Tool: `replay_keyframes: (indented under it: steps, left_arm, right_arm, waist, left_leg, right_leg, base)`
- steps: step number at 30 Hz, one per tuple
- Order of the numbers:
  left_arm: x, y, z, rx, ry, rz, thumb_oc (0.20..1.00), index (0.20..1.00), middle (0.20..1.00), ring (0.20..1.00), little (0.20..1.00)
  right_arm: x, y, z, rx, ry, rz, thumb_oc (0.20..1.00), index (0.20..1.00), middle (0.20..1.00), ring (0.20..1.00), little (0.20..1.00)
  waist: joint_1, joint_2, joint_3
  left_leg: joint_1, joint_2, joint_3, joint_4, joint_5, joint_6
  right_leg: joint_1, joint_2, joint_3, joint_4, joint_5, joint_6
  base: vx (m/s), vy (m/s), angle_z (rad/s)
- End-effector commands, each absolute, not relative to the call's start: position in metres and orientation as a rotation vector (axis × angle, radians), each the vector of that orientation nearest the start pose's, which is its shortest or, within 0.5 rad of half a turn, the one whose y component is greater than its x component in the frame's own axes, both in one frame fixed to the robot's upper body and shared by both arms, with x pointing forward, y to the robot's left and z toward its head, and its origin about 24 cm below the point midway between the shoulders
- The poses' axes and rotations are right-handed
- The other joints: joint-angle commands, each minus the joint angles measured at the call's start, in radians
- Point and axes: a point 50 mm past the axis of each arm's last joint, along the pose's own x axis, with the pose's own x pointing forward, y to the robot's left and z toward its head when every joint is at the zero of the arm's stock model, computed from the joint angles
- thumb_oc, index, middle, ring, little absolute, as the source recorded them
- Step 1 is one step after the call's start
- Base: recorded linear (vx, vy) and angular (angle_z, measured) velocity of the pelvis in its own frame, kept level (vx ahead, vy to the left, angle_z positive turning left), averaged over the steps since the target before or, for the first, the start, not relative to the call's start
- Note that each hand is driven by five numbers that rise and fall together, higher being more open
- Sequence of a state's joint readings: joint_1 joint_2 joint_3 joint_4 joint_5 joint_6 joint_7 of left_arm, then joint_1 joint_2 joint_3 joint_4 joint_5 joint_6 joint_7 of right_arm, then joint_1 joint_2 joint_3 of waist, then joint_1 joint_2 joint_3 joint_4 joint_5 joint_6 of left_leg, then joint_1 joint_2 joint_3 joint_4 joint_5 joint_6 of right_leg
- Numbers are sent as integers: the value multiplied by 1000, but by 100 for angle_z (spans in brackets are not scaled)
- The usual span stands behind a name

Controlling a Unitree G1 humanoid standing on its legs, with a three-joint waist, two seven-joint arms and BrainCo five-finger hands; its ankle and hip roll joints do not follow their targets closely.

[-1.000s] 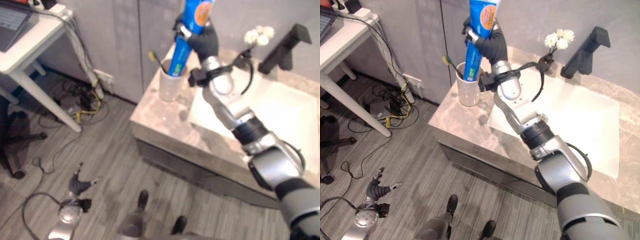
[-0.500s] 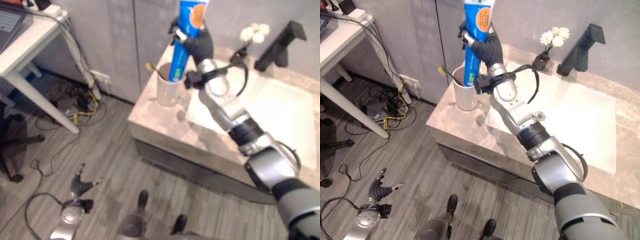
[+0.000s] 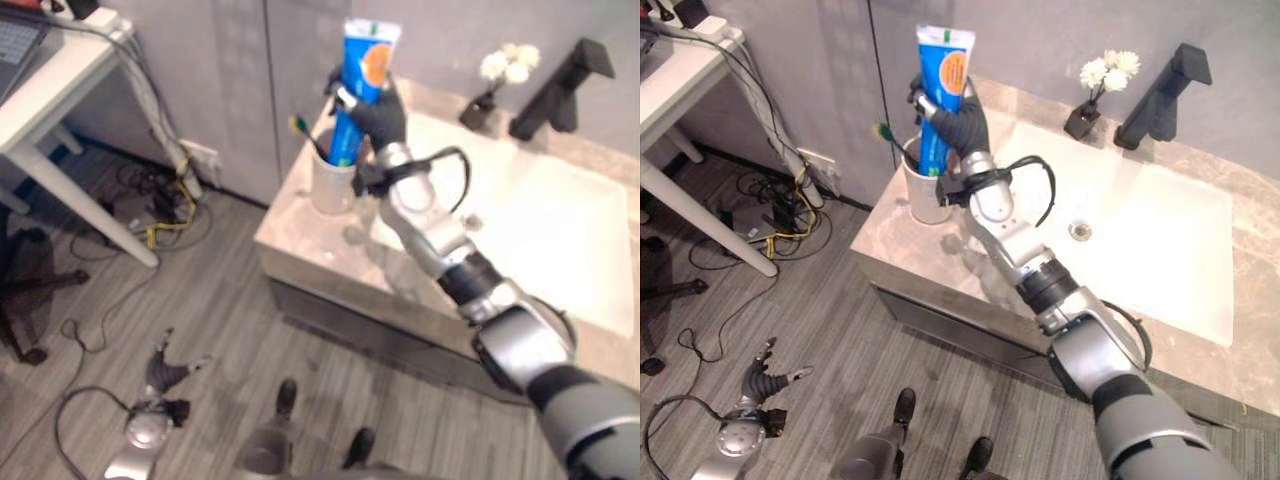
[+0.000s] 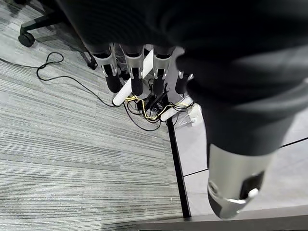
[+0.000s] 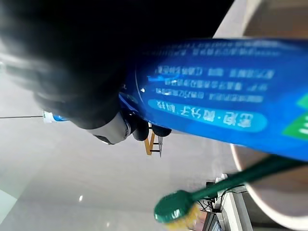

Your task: Put brush and paste in cup on sink, flatten towel.

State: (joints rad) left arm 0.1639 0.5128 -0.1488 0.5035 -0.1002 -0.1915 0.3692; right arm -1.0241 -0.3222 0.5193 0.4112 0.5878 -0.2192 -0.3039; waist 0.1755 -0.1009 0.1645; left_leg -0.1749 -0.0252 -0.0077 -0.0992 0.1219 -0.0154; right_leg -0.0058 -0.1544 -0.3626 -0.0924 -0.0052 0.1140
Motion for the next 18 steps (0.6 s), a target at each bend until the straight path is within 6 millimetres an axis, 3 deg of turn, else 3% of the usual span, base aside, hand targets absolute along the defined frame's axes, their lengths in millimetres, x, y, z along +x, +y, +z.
replay_keyframes:
  steps: [1, 2, 4, 5, 6, 18]
  left_arm:
    - [181, 292, -40, 542, 340, 362, 1000, 1000, 1000, 1000, 1000]
    - [181, 292, -40, 541, 341, 361, 1000, 1000, 1000, 1000, 1000]
    - [181, 292, -40, 541, 341, 361, 1000, 1000, 1000, 1000, 1000]
    - [181, 291, -40, 541, 340, 360, 1000, 1000, 1000, 1000, 1000]
    - [181, 290, -40, 538, 342, 358, 1000, 1000, 1000, 1000, 1000]
    - [185, 286, -42, 556, 336, 332, 1000, 1000, 1000, 1000, 1000]
  right_arm:
    - [356, -63, 284, 105, -737, 285, 200, 200, 200, 200, 200]
    - [356, -63, 283, 106, -733, 284, 316, 316, 316, 316, 316]
    - [356, -63, 283, 106, -733, 284, 316, 316, 316, 316, 316]
    - [356, -62, 282, 112, -729, 290, 696, 696, 696, 696, 696]
    - [357, -63, 280, 127, -721, 289, 1000, 1000, 1000, 1000, 1000]
    - [350, -77, 287, 42, -814, 195, 1000, 1000, 1000, 1000, 1000]
  waist:
    - [9, -27, -10]
    - [9, -27, -10]
    - [9, -27, -10]
    - [9, -25, -10]
    - [10, -25, -11]
    - [6, -16, -34]
  left_leg:
    - [-11, 27, -30, 12, -99, 17]
    - [-10, 27, -29, 12, -99, 17]
    - [-10, 27, -29, 12, -99, 17]
    - [-10, 27, -29, 12, -99, 17]
    - [-9, 27, -27, 12, -100, 17]
    - [20, 37, -6, 12, -110, 14]
  right_leg:
    - [-19, -72, -10, 5, 89, 27]
    - [-19, -72, -10, 5, 88, 27]
    - [-19, -72, -10, 5, 88, 27]
    - [-20, -72, -9, 5, 88, 27]
    - [-20, -71, -7, 5, 88, 27]
    - [-2, -68, 11, 5, 79, 25]
  base:
    - [5, -2, -3]
    - [3, 0, -5]
    - [2, 1, -4]
    - [0, 0, 0]
    - [0, 0, 0]
    - [-3, -9, -5]
